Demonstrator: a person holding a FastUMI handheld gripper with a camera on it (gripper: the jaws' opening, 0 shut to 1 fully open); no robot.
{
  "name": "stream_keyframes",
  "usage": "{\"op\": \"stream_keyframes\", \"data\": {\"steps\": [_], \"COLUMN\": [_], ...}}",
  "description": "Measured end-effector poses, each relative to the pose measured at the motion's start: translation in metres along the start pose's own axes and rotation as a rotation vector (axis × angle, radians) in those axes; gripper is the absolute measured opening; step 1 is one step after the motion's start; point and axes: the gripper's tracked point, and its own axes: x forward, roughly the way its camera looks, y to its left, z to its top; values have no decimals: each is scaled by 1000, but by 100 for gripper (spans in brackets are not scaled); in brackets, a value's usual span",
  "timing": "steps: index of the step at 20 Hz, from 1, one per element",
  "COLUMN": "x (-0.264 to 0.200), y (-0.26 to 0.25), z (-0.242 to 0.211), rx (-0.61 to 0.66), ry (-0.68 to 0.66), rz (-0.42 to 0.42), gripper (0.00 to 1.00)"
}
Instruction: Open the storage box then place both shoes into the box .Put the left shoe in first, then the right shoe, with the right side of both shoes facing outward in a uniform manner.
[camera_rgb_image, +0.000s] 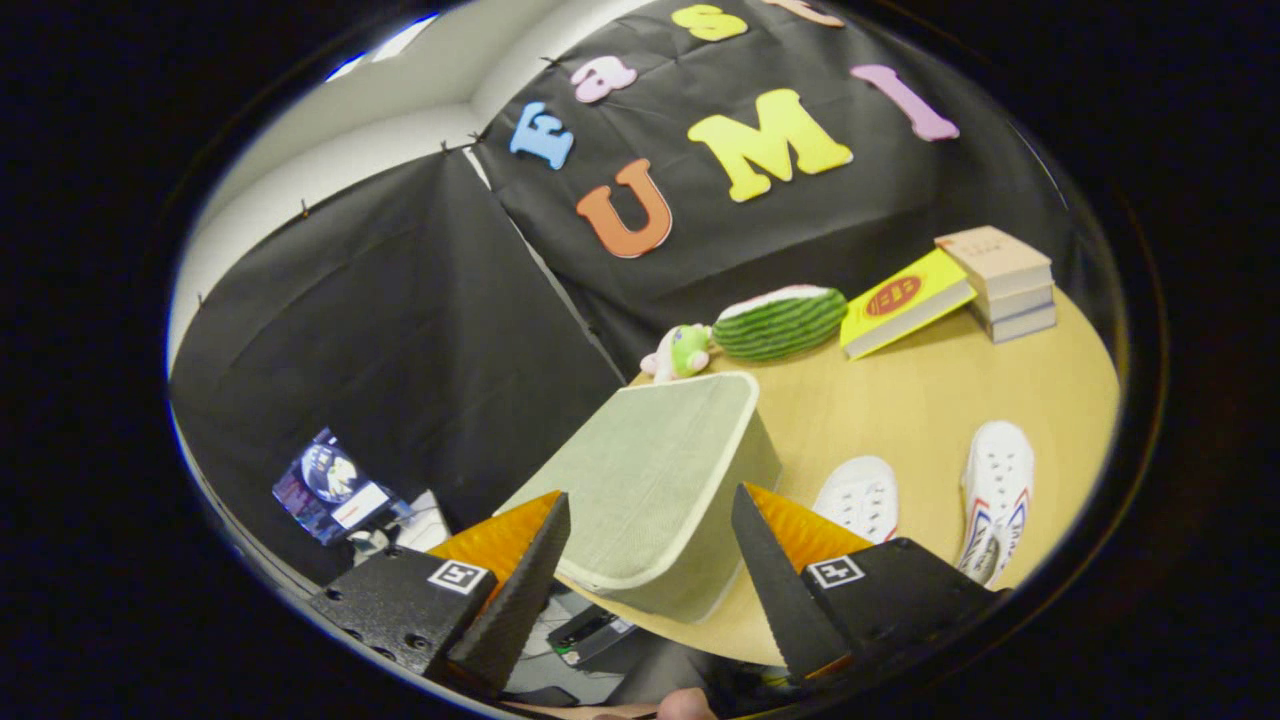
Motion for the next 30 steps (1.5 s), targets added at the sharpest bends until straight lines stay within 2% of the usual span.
{"op": "stream_keyframes", "data": {"steps": [4, 10, 12, 15, 17, 21, 25, 30], "x": [16, 38, 43, 38, 36, 31, 37, 70], "y": [-10, -6, -9, 2, 7, 46, 99, 179], "z": [-19, -29, -34, -24, -18, 10, 43, 51], "rx": [202, 350, 363, 392, 363, 321, 142, -78], "ry": [97, 166, 188, 181, 163, 127, 113, 137], "rz": [86, 184, 176, 196, 180, 207, 191, 180], "gripper": [99, 77, 64, 20, 9, 6, 6, 6]}}
